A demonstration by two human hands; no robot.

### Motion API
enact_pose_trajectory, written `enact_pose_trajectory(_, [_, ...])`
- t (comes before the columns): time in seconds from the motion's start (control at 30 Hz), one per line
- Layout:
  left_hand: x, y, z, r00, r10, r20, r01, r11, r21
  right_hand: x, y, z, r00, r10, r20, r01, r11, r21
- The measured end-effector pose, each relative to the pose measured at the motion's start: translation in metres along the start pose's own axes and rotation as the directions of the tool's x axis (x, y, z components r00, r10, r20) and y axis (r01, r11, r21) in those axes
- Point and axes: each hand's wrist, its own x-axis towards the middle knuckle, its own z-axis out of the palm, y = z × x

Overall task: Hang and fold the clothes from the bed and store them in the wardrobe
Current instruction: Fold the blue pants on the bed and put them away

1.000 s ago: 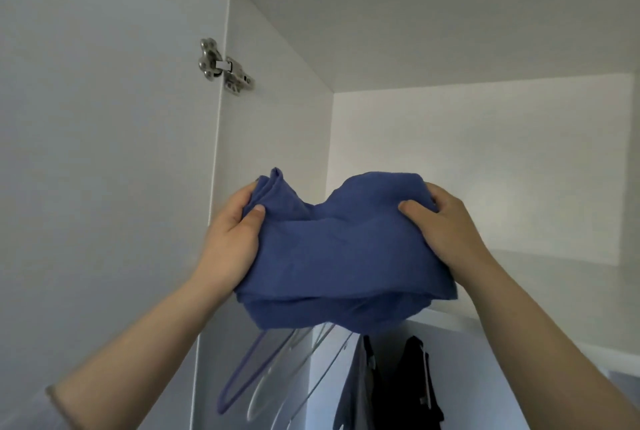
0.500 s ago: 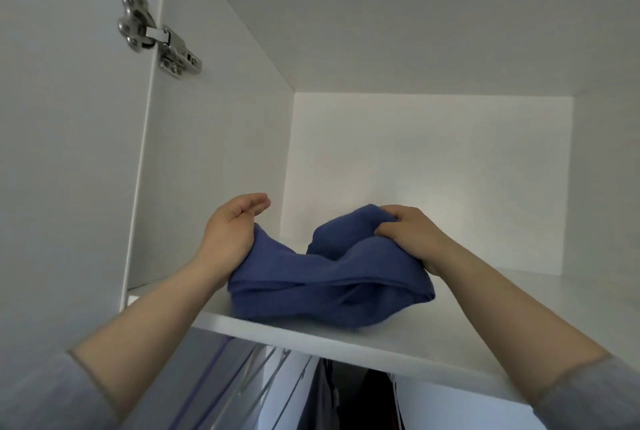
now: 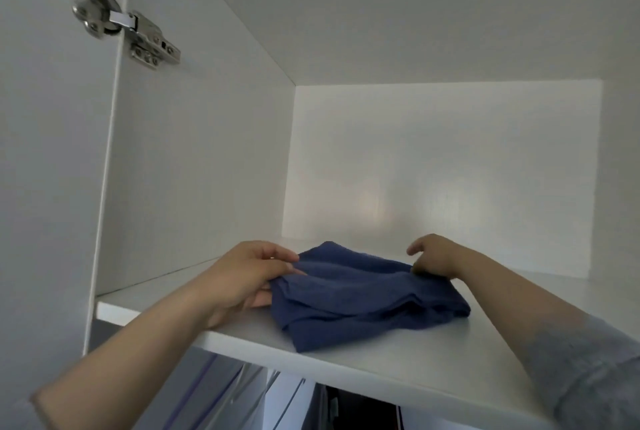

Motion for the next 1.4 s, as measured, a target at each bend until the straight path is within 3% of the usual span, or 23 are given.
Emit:
enact_pose_trajectory(0.07, [0.001, 0.003, 0.004, 0.998, 0.048, 0.043, -0.05, 0.997, 0.051, -0.003, 0.0, -0.001, 0.999, -0.004, -0.036, 0.002, 0.998, -0.062])
enact_pose_trajectory(0.17, [0.004, 0.008, 0.013, 0.991, 0.131, -0.002, -0.124, 0.945, 0.302, -0.024, -0.019, 0.0, 0.982, -0.175, -0.075, 0.172, 0.984, -0.046])
enact_pose_trajectory(0.27, [0.004, 0.009, 0.017, 0.99, 0.14, 0.006, -0.135, 0.949, 0.283, -0.067, -0.046, -0.001, 0.913, -0.403, -0.055, 0.407, 0.907, 0.107])
enact_pose_trajectory(0.33, [0.004, 0.008, 0.016, 0.99, 0.14, 0.03, -0.143, 0.957, 0.253, -0.099, -0.059, 0.004, 0.868, -0.495, 0.049, 0.483, 0.862, 0.152])
enact_pose_trajectory(0.43, [0.005, 0.012, 0.011, 0.987, 0.139, 0.077, -0.154, 0.957, 0.247, -0.131, -0.067, 0.022, 0.859, -0.487, 0.158, 0.485, 0.873, 0.05])
enact_pose_trajectory(0.53, [0.008, 0.014, -0.002, 0.965, 0.166, 0.202, -0.225, 0.922, 0.316, -0.13, -0.071, 0.037, 0.868, -0.495, 0.03, 0.496, 0.866, -0.057])
enact_pose_trajectory(0.67, [0.01, 0.004, -0.021, 0.917, 0.222, 0.331, -0.38, 0.735, 0.561, -0.109, -0.073, 0.038, 0.837, -0.546, -0.027, 0.532, 0.826, -0.187])
enact_pose_trajectory(0.7, [0.014, 0.002, -0.025, 0.921, 0.223, 0.321, -0.378, 0.716, 0.587, -0.104, -0.069, 0.034, 0.841, -0.54, -0.013, 0.534, 0.835, -0.134])
enact_pose_trajectory(0.8, [0.027, 0.0, -0.029, 0.935, 0.225, 0.273, -0.35, 0.707, 0.615, -0.101, -0.049, 0.017, 0.88, -0.473, 0.048, 0.449, 0.86, 0.242])
enact_pose_trajectory(0.9, [0.038, 0.001, -0.027, 0.943, 0.141, 0.301, -0.288, 0.798, 0.529, -0.1, -0.021, 0.003, 0.925, -0.362, 0.113, 0.25, 0.806, 0.537])
enact_pose_trajectory(1.0, [0.044, 0.004, -0.019, 0.944, 0.028, 0.328, -0.188, 0.864, 0.467, -0.092, 0.001, -0.002, 0.962, -0.244, 0.124, 0.114, 0.769, 0.629])
enact_pose_trajectory(1.13, [0.051, 0.013, -0.001, 0.937, -0.082, 0.34, -0.041, 0.94, 0.339, -0.088, 0.007, 0.0, 0.979, -0.176, 0.099, 0.052, 0.693, 0.719])
enact_pose_trajectory(1.2, [0.056, 0.021, 0.008, 0.956, -0.027, 0.292, -0.028, 0.983, 0.183, -0.087, 0.007, 0.0, 0.985, -0.155, 0.077, 0.041, 0.642, 0.766])
enact_pose_trajectory(1.27, [0.064, 0.03, 0.019, 0.966, 0.136, 0.218, -0.155, 0.985, 0.072, -0.086, 0.008, -0.001, 0.989, -0.137, 0.048, 0.044, 0.599, 0.799])
enact_pose_trajectory(1.33, [0.07, 0.038, 0.03, 0.907, 0.389, 0.164, -0.415, 0.893, 0.175, -0.088, 0.009, -0.002, 0.993, -0.12, 0.014, 0.054, 0.55, 0.834])
enact_pose_trajectory(1.4, [0.072, 0.042, 0.037, 0.785, 0.591, 0.185, -0.617, 0.723, 0.311, -0.091, 0.012, -0.004, 0.994, -0.113, -0.007, 0.063, 0.499, 0.864])
